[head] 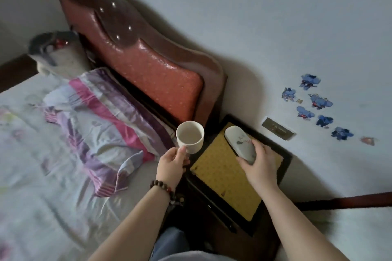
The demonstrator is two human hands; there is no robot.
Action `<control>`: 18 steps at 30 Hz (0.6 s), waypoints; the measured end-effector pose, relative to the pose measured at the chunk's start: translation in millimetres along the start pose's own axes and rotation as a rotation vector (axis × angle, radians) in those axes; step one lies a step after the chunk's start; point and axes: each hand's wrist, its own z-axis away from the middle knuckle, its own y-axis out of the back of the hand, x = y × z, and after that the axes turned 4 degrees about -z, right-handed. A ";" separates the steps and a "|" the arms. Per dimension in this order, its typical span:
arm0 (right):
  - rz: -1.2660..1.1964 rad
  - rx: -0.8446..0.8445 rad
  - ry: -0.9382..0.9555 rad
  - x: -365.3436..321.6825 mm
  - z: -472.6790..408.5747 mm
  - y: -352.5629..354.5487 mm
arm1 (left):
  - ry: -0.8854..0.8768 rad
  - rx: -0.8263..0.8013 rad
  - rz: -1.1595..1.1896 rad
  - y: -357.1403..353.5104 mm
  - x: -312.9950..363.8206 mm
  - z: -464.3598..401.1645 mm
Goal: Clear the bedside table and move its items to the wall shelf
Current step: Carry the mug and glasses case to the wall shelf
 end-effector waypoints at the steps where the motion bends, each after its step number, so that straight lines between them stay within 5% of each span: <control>1: 0.002 -0.040 0.034 -8.0 5.5 -8.3 | 0.010 0.047 0.038 11.2 -7.1 11.0; 18: 0.055 -0.809 0.854 -244.5 204.8 -211.7 | 0.146 1.014 0.442 272.4 -170.4 236.3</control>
